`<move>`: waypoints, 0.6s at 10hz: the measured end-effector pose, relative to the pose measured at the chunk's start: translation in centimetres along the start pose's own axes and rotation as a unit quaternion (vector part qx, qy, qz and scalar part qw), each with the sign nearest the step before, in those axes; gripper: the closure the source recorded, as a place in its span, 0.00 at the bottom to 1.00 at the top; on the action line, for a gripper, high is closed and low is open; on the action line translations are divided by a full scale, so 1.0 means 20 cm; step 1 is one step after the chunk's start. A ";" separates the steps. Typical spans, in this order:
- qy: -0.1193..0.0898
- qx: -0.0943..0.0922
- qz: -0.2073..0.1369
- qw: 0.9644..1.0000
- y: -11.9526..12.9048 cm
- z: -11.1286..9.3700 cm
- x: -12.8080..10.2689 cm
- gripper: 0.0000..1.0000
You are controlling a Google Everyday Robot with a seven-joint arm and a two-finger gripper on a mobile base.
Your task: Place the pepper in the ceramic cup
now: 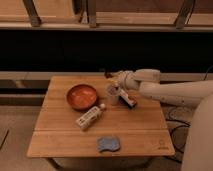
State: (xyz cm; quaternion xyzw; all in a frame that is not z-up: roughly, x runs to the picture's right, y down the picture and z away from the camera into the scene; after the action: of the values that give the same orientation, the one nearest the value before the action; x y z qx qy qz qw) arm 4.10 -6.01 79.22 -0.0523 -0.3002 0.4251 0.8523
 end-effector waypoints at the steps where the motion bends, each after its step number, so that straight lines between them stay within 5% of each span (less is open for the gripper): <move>1: 0.000 0.000 0.000 1.000 0.00 0.00 0.00 0.22; 6: 0.000 0.000 0.000 1.000 0.00 0.00 0.00 0.20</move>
State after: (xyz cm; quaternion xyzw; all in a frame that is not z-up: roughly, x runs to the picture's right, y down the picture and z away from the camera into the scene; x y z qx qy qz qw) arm 4.11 -6.00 79.23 -0.0523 -0.3002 0.4252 0.8523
